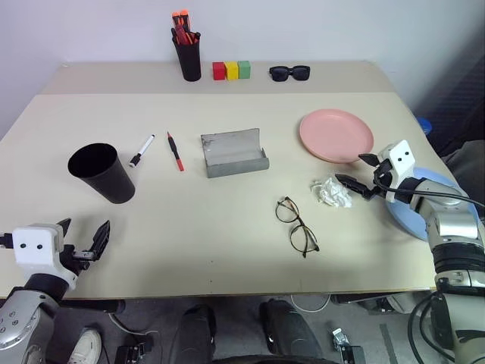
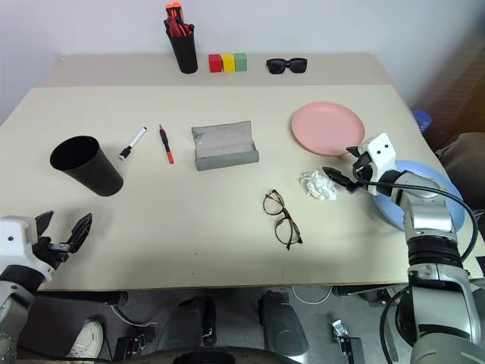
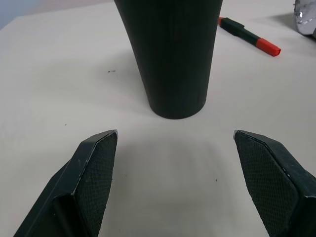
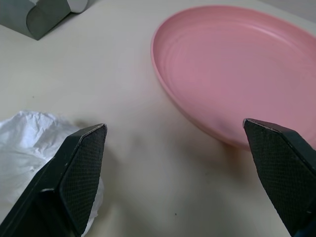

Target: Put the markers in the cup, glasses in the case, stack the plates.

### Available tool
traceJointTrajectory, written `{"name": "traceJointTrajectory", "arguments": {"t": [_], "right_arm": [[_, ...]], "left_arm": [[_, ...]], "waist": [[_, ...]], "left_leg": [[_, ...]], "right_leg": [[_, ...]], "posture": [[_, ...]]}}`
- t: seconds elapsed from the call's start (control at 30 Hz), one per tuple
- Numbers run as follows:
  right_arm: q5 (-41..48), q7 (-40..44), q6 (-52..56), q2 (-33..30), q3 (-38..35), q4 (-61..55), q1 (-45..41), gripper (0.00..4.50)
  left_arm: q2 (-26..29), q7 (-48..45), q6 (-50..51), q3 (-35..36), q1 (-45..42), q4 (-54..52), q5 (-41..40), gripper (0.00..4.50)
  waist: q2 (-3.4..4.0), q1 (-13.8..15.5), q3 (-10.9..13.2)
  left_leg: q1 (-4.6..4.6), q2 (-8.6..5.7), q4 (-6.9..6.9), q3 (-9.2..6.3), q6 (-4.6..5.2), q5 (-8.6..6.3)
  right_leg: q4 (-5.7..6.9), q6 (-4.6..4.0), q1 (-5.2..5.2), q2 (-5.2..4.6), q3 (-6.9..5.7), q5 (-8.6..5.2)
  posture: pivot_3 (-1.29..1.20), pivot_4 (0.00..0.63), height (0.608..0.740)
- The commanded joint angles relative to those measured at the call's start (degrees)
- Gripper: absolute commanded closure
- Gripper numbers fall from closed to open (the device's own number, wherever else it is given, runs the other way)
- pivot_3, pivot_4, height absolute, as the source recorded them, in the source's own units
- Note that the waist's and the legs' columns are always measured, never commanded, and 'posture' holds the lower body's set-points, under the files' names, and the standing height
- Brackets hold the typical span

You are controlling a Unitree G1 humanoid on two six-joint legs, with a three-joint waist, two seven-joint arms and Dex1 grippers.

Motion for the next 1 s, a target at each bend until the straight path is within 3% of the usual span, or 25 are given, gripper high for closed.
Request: {"name": "traceJointTrajectory", "arguments": {"t": [0.03, 0.5, 0.77, 0.87, 1.0], "right_arm": [[0.45, 0.27, -1.49, -0.38, -0.92, -0.5, -1.07, 0.0], [0.34, 0.93, -0.6, -0.59, -0.5, -1.79, -0.9, 0.0], [1.01, 1.01, -0.26, 0.53, 0.49, -5.11, -2.93, 0.0], [1.55, 0.86, 0.77, 1.59, 0.85, -8.88, -2.12, 0.0], [1.98, -0.17, 3.24, 3.86, 1.96, -16.03, -0.05, 0.0]], "left_arm": [[0.21, -0.38, -1.66, 1.54, 0.37, -0.72, 0.0, 0.63], [0.51, -1.11, -1.32, 1.71, 1.42, -2.58, -0.49, 0.63], [4.05, -3.45, 4.45, -3.4, -0.28, -8.01, -3.81, 0.63], [4.83, 0.66, 11.22, -8.69, -6.42, -10.01, -3.99, 0.03], [0.66, 12.36, 21.49, -15.43, -21.1, -5.8, -1.09, 0.03]], "waist": [[0.0, 0.0, 0.0], [0.0, 0.0, 0.0], [0.0, 0.06, 0.0], [0.0, 0.18, 0.0], [0.01, 0.47, -0.03]], "left_leg": [[0.0, 0.0, 0.0, 0.0, 0.0, 0.0], [0.0, 0.0, 0.01, 0.0, 0.0, 0.0], [0.0, 0.01, 0.04, -0.02, 0.0, 0.0], [0.0, 0.0, 0.06, -0.07, 0.0, 0.0], [-0.01, 0.0, 0.13, -0.19, 0.0, 0.0]], "right_leg": [[0.0, 0.0, 0.0, 0.0, 0.0, 0.0], [0.0, 0.0, 0.01, 0.0, 0.0, 0.0], [0.04, 0.0, 0.01, 0.01, 0.0, 0.0], [0.04, 0.06, 0.05, 0.01, -0.01, 0.03], [0.06, 0.31, 0.11, 0.07, -0.04, 0.18]], "posture": [[0.0, 0.15, 0.732], [0.0, 0.15, 0.732], [0.0, 0.15, 0.732], [0.0, 0.15, 0.732], [0.0, 0.15, 0.732]]}}
